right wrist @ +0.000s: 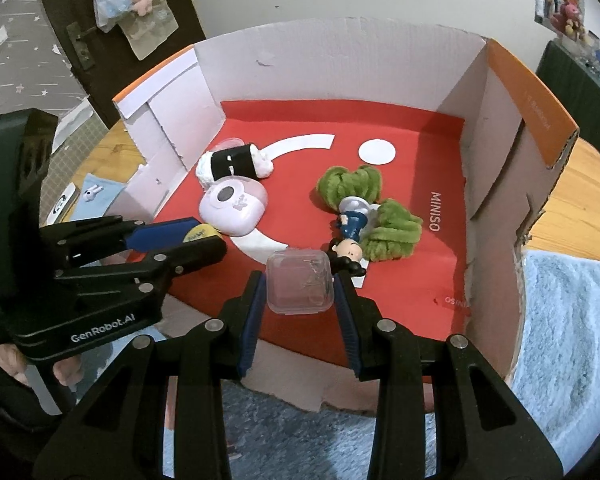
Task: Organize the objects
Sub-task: 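Carry the yellow cap and clear box into the red-lined box with both tools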
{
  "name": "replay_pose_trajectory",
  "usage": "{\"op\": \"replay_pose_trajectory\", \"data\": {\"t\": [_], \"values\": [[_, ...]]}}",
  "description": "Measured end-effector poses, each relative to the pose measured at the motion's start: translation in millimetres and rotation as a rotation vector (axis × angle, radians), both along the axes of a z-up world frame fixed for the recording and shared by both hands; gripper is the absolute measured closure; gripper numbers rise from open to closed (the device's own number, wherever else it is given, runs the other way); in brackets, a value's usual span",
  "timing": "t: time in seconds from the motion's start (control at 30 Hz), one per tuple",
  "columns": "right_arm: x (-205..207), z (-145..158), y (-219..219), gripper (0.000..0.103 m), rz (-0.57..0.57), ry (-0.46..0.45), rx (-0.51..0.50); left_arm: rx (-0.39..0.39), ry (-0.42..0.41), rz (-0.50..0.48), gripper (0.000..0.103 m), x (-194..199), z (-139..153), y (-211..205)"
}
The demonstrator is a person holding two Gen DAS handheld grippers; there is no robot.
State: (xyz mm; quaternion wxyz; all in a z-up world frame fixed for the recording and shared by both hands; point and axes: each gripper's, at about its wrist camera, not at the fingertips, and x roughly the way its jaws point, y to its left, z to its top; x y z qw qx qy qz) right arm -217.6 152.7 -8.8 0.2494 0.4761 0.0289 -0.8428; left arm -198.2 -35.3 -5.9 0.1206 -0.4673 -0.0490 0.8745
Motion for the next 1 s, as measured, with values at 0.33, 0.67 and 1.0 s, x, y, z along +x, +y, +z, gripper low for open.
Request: {"op": "replay_pose_trajectory", "data": {"t": [0.33, 0.67, 1.0], "values": [[-7.8, -2.2, 2.4, 0.07, -0.027, 0.012, 0.013, -0.003, -0.003, 0.011, 0.072, -12.3, -1.5, 1.5], [-11.2, -6.3, 3.6, 0.07, -0.034, -0.001, 0.015, -0.004, -0.003, 0.011, 0.072, -12.9, -1.8, 1.7], [-14.0, -10.8, 5.8, 0.07, -0.047, -0.008, 0.02, -0.007, -0.004, 0.022, 0.072, -18.2, -2.7, 1.1]]}}
